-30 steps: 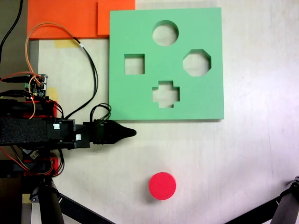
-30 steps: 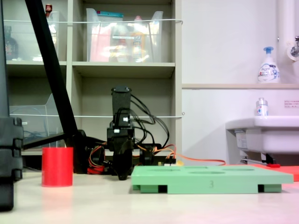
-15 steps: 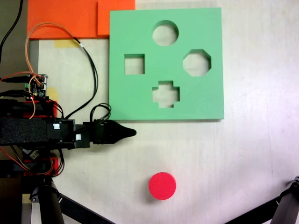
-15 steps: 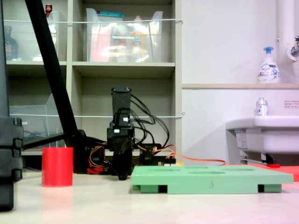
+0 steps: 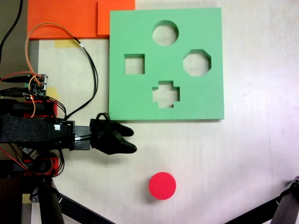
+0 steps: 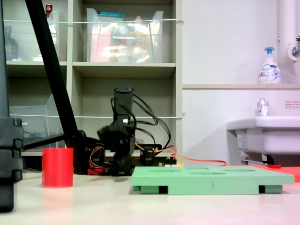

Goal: Put the cylinder block into the corresponding hole

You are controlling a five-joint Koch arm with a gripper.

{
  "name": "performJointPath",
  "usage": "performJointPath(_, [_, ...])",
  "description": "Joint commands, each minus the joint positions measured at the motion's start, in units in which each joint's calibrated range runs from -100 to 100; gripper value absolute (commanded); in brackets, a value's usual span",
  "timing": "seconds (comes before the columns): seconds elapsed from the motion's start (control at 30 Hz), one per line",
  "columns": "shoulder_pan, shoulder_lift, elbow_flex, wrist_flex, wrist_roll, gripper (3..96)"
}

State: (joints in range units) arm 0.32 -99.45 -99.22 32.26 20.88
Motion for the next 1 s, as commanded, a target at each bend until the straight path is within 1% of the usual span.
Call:
performJointPath(0.03, [-0.2,-0.5,-0.8,23.4,14.6,59.5])
performJointPath(0.1, [-1.0,-0.5,-0.8,27.5,20.3,59.5])
performJointPath(0.23, [-3.3,-0.5,-0.8,25.3,26.5,59.5])
performJointPath(0.37, [-4.4,-0.5,-0.8,16.9,28.1,59.5])
performJointPath(0.43, [-5.5,-0.5,-0.8,15.6,28.1,57.1])
performJointPath(0.53, [-7.6,-0.5,-0.8,17.5,28.0,57.5])
performJointPath(0.57, [-8.2,-0.5,-0.8,19.0,28.0,58.9])
performJointPath(0.6, [-8.5,-0.5,-0.8,20.4,28.0,63.0])
performJointPath(0.63, [-8.8,-0.5,-0.8,22.0,28.0,69.1])
performJointPath(0.7, [-9.2,9.6,-0.8,29.7,27.9,79.2])
performJointPath(0.8, [-10.0,39.3,-0.8,54.6,26.8,93.0])
performJointPath(0.83, [-10.1,51.3,-0.8,63.8,26.5,95.2])
performJointPath(0.9, [-10.6,66.2,2.1,67.7,26.6,95.4])
performJointPath(1.0, [-11.3,74.2,7.0,67.7,26.6,95.4])
